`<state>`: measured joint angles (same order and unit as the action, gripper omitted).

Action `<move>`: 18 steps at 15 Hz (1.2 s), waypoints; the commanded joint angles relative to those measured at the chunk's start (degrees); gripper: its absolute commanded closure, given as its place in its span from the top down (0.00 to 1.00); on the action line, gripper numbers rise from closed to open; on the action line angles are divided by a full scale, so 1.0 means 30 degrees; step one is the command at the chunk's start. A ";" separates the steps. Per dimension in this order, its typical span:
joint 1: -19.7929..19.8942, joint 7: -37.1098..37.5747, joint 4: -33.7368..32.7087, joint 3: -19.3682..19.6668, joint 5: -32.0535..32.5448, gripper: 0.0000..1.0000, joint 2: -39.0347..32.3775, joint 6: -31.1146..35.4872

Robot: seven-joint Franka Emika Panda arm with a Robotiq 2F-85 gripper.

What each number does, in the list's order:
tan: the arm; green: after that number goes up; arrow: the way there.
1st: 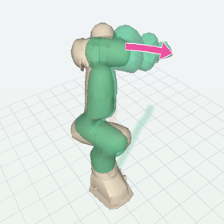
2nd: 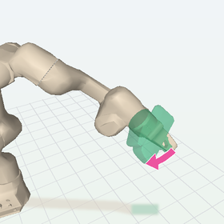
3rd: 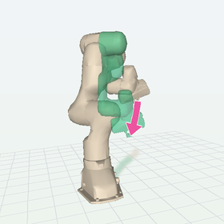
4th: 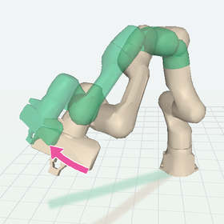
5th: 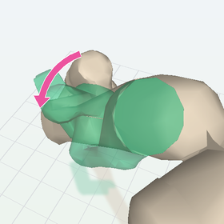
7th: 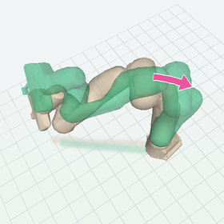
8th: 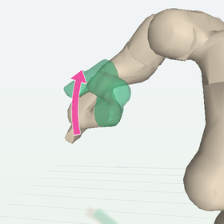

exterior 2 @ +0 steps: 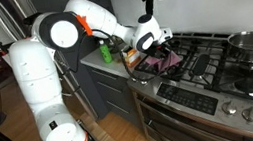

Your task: Pick up the pink cloth and wipe the bottom left cooker on the stove, put the pick cloth black onto the borehole

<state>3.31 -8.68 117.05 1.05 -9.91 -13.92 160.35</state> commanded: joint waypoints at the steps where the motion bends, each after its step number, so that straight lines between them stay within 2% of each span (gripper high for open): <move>1: -0.0528 0.2056 0.0051 0.1215 0.3391 0.04 0.0289 -0.0862; 2: -0.0400 0.1983 -0.0012 0.1003 0.3433 0.04 0.0499 -0.1691; 5: 0.0162 0.0274 -0.0284 -0.0386 0.1288 0.04 0.1011 -0.4333; 8: 0.0397 -0.1640 -0.0950 -0.1436 -0.1925 0.04 0.1137 -0.6674; 10: 0.0246 -0.2021 -0.1352 -0.1619 -0.3358 0.04 0.0912 -0.6988; 14: 0.0086 -0.2468 -0.1568 -0.2002 -0.5425 0.04 0.0037 -0.4559; 18: 0.0185 -0.2922 -0.1549 -0.2232 -0.5370 0.04 -0.0876 -0.0349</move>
<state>3.22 -15.76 113.08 -4.85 -25.05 -14.09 151.75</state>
